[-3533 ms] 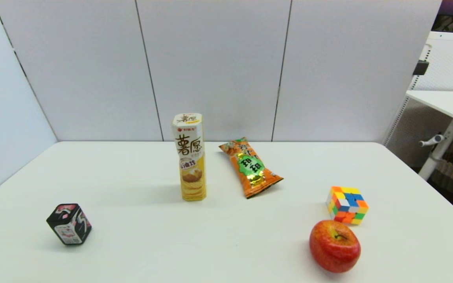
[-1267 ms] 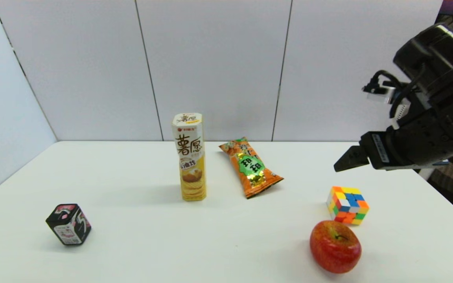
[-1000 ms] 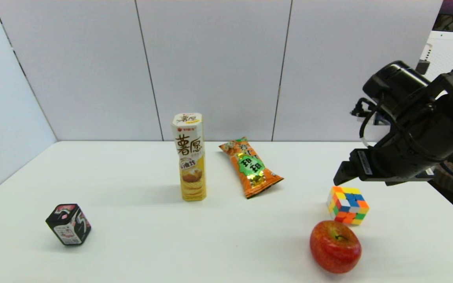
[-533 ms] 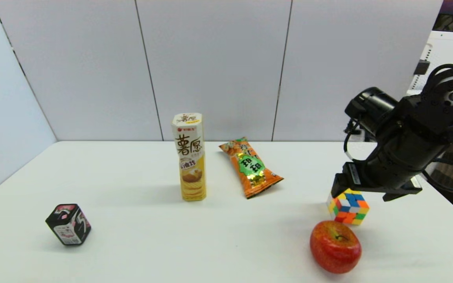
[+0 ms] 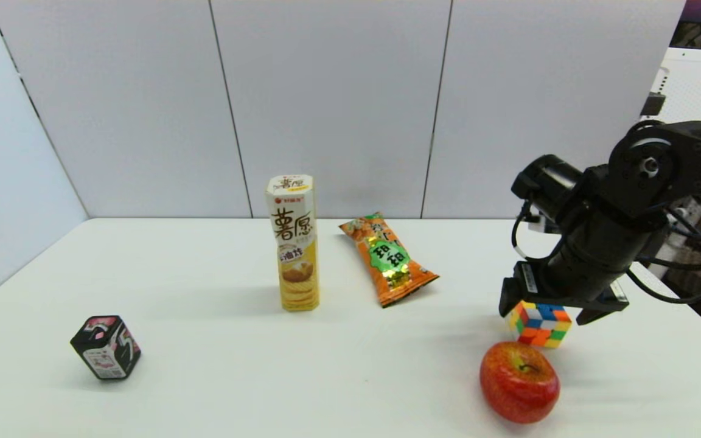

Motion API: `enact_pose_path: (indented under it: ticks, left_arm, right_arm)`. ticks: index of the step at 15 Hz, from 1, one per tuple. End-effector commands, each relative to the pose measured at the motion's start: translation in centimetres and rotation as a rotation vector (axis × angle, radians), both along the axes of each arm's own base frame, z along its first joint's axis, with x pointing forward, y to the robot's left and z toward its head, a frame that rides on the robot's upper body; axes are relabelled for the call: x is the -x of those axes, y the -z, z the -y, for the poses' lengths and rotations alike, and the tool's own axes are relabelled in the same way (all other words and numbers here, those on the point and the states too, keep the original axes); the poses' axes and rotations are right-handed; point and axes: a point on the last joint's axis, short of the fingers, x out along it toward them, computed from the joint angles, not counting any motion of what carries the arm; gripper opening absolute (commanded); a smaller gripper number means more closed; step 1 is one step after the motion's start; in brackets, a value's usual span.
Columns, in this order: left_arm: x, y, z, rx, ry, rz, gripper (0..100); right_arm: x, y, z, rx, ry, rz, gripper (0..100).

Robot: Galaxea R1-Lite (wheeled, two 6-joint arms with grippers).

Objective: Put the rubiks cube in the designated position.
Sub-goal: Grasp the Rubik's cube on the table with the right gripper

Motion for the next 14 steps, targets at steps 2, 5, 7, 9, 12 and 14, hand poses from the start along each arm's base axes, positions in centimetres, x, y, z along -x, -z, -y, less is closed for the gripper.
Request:
enact_pose_path:
  ticks: [2, 5, 7, 9, 12, 14]
  left_arm:
    - [0.0, 0.0, 0.0, 0.0, 0.0, 0.0, 100]
    - [0.0, 0.0, 0.0, 0.0, 0.0, 0.0, 100]
    - [0.0, 0.0, 0.0, 0.0, 0.0, 0.0, 100]
    - [0.0, 0.0, 0.0, 0.0, 0.0, -0.001, 100]
    - [0.0, 0.0, 0.0, 0.0, 0.0, -0.001, 100]
    - [0.0, 0.0, 0.0, 0.0, 0.0, 0.0, 100]
  right_arm:
    - [-0.7, 1.4, -0.2, -0.01, 0.03, -0.053, 100]
    - [-1.1, 2.0, 0.0, -0.008, 0.045, -0.069, 100]
    - [-1.3, 2.4, 0.0, -0.002, 0.045, -0.08, 100]
    - [-1.6, 2.6, 0.2, -0.01, 0.056, -0.086, 100]
    - [-1.9, 2.5, 0.8, -0.035, 0.069, -0.088, 100]
    - [-1.9, 2.4, 0.9, -0.038, 0.072, -0.084, 0]
